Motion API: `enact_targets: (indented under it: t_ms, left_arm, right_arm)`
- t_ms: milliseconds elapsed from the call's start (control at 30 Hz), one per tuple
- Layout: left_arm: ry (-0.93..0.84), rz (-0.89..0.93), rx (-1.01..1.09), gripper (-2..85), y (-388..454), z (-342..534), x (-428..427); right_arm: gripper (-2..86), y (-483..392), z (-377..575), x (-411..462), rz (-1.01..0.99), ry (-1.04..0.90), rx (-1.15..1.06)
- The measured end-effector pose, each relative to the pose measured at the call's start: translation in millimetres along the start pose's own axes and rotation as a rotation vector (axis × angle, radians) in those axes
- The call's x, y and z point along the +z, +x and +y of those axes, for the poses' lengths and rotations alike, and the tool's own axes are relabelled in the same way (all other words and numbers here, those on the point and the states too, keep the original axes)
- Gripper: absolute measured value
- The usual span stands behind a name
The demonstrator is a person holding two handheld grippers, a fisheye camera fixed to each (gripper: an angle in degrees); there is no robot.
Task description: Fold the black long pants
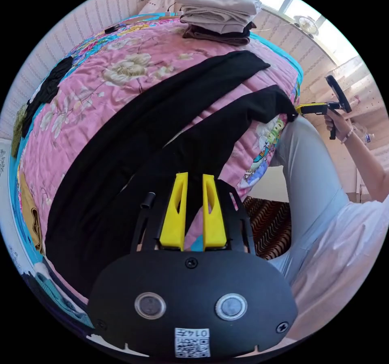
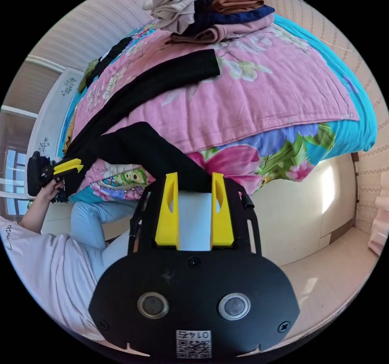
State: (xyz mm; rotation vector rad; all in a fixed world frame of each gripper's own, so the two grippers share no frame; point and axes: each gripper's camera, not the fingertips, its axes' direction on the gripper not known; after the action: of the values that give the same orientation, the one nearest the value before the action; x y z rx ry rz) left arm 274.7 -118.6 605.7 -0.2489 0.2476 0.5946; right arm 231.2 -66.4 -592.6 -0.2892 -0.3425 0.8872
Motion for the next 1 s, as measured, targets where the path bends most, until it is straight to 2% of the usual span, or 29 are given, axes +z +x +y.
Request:
enact_targets:
  t_ms: [67,167,333,433,567,633,800,1000]
  left_arm:
    - [-0.024,-0.002,-0.002,4.5,-3.0,-3.1,2.4]
    - [-0.031,0.018,0.008,0.6,-9.8,-3.2,-8.6]
    - [0.109,0.044,0.050,-0.7,-14.7,18.6,-61.2]
    - [0.174,0.075,0.090,-0.8,-13.1,36.5,-74.2]
    - [0.105,0.121,0.060,-0.8,-13.9,45.3,-36.2]
    - [0.068,0.116,0.061,-0.7,-10.2,44.9,-26.0]
    - [0.097,0.084,0.117,-0.7,-8.1,49.9,-44.4]
    - [0.026,0.166,0.126,-0.1,-17.5,61.7,-35.6]
  right_arm:
    - [3.2,2.4,-2.8,-3.7,-0.054,-0.036,0.015]
    - [1.7,-1.4,-3.7,-46.0,-0.086,0.072,0.003]
    - [0.7,-16.3,11.4,-164.8,-0.123,0.376,-0.115]
    - [0.4,-11.4,27.1,-197.2,-0.094,0.442,-0.120]
    - [0.0,24.1,24.4,-163.6,-0.070,0.329,-0.003]
    - [-0.1,46.3,21.1,-131.9,-0.156,0.231,0.072]
    - [-0.1,55.5,31.2,-145.7,-0.202,0.301,0.129]
    - [0.5,80.4,22.8,-134.5,-0.136,0.160,0.208]
